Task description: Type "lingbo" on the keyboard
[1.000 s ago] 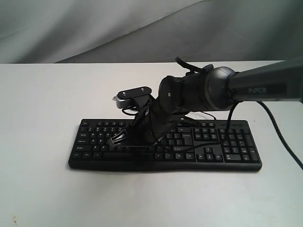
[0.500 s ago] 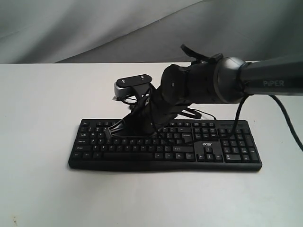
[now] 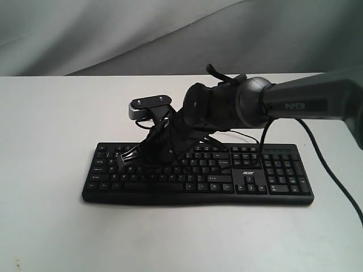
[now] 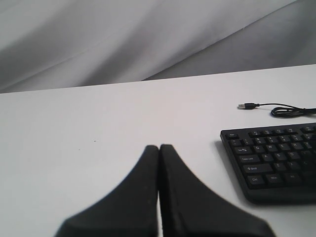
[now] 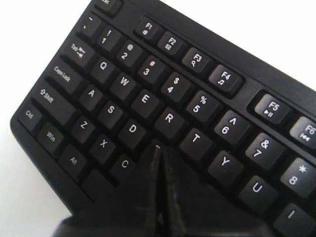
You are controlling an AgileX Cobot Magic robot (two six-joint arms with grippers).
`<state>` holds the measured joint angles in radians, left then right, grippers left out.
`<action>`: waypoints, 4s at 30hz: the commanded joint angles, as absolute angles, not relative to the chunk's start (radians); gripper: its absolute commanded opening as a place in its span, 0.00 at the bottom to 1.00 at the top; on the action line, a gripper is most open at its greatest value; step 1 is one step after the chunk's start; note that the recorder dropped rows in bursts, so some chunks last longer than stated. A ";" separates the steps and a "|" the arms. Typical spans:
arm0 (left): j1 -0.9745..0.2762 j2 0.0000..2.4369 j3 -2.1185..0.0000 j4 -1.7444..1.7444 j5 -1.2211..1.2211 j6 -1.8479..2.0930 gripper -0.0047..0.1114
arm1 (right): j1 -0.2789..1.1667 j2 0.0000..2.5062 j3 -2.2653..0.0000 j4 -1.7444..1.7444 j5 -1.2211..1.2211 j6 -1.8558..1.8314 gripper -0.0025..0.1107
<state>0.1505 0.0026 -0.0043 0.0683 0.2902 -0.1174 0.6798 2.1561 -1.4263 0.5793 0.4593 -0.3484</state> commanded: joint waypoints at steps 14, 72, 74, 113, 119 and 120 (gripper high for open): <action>0.152 0.000 0.000 0.060 0.286 -0.121 0.04 | 0.666 2.180 -1.434 0.624 0.433 -0.395 0.02; 0.152 0.000 0.000 0.060 0.286 -0.121 0.04 | 0.698 2.069 -1.334 0.549 0.411 -0.352 0.02; 0.152 0.000 0.000 0.060 0.286 -0.121 0.04 | 0.698 2.077 -1.334 0.549 0.411 -0.352 0.02; 0.152 0.000 0.000 0.060 0.286 -0.121 0.04 | 0.698 2.134 -1.334 0.561 0.417 -0.351 0.02; 0.152 0.000 0.000 0.060 0.286 -0.121 0.04 | 0.698 2.147 -1.334 0.565 0.429 -0.350 0.02; 0.152 0.000 0.000 0.060 0.286 -0.121 0.04 | 0.698 2.138 -1.334 0.565 0.429 -0.350 0.02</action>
